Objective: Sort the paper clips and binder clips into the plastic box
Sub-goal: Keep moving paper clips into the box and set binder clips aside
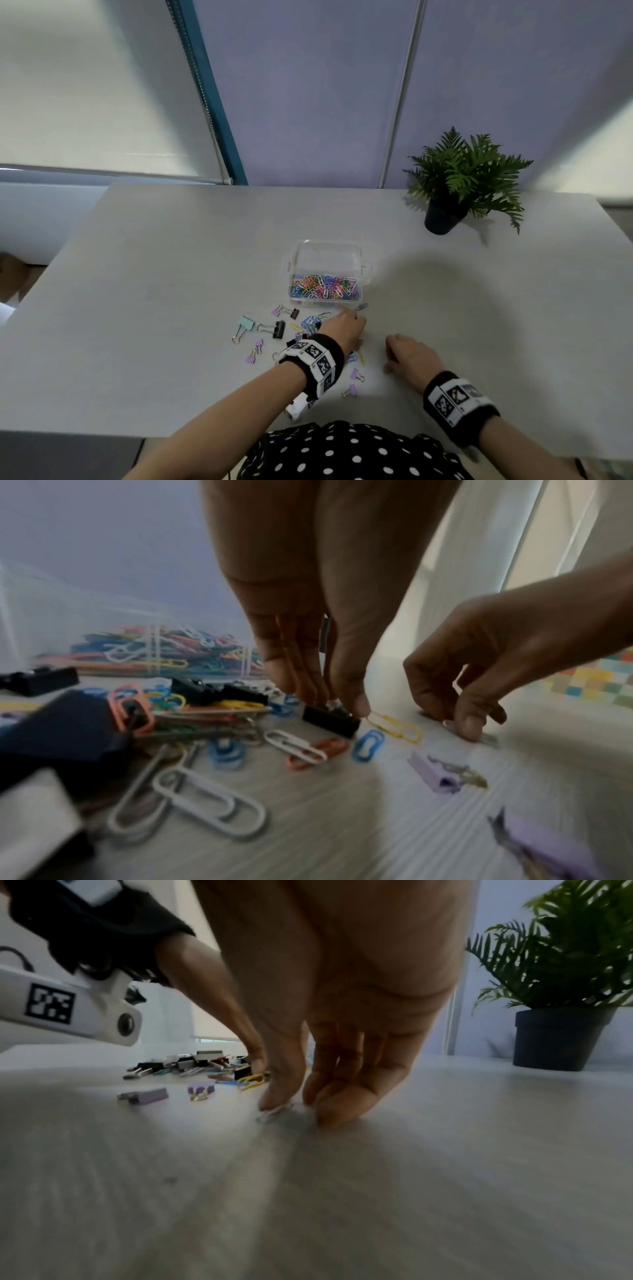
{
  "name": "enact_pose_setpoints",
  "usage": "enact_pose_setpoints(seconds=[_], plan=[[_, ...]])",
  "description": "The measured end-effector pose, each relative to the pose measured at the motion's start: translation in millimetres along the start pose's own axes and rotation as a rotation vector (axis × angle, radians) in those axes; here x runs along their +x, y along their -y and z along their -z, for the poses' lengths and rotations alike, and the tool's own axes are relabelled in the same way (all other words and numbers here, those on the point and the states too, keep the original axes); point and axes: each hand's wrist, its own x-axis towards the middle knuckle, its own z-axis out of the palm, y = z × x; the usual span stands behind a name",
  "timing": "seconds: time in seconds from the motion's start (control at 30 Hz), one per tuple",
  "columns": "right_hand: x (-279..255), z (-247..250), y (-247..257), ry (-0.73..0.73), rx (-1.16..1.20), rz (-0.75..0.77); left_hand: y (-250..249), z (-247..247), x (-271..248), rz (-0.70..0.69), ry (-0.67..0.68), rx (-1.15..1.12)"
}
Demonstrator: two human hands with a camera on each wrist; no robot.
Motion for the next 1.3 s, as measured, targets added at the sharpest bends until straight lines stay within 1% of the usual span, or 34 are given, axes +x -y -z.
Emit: enact_pose_setpoints(seconds=[0.13,0.23,0.27,0.33,0.4,0.47,0.6,0.73,0.8,0.9,1.0,1.2,1.3], plan=[[-1,-5,3,-0.044,0.03,0.035,-5,-2,1,-0.001,0.017,0.051],[-2,0,8,-0.073,0.038,0.089,-2,-1,1,-0.003,0.049,0.029],[-2,2,10,-0.086,0.08,0.096,0,0,1,-0.001,0.054,0.006],[1,7,13,-0.097,0.248,0.107,6,4,1,0.012,0.063,-0.062],[6,9,16,-0.1,0.381,0.124,15,7,1,0.033,0.068,-0.169],[11,9,21,-0.081,0.369,0.134,23,11,0,0.039,0.047,-0.258],[20,2,32,-0.026,0.263,0.1,33,23,-4,0.061,-0.041,-0.375],[24,-2,35,-0.048,0.141,0.145,45,34,-9,0.102,-0.075,-0.497],[23,0,34,-0.047,0.144,0.16,52,36,-14,0.125,-0.084,-0.543],[23,-1,29,-0.046,0.242,0.199,61,35,-22,0.149,-0.105,-0.602],[24,-4,31,-0.079,0.258,0.305,62,29,-34,0.069,-0.105,-0.494],[27,-14,44,-0.089,0.008,0.426,49,0,-48,-0.149,-0.054,-0.16],[29,-16,43,-0.112,-0.023,0.437,43,-17,-48,-0.231,-0.062,-0.016]])
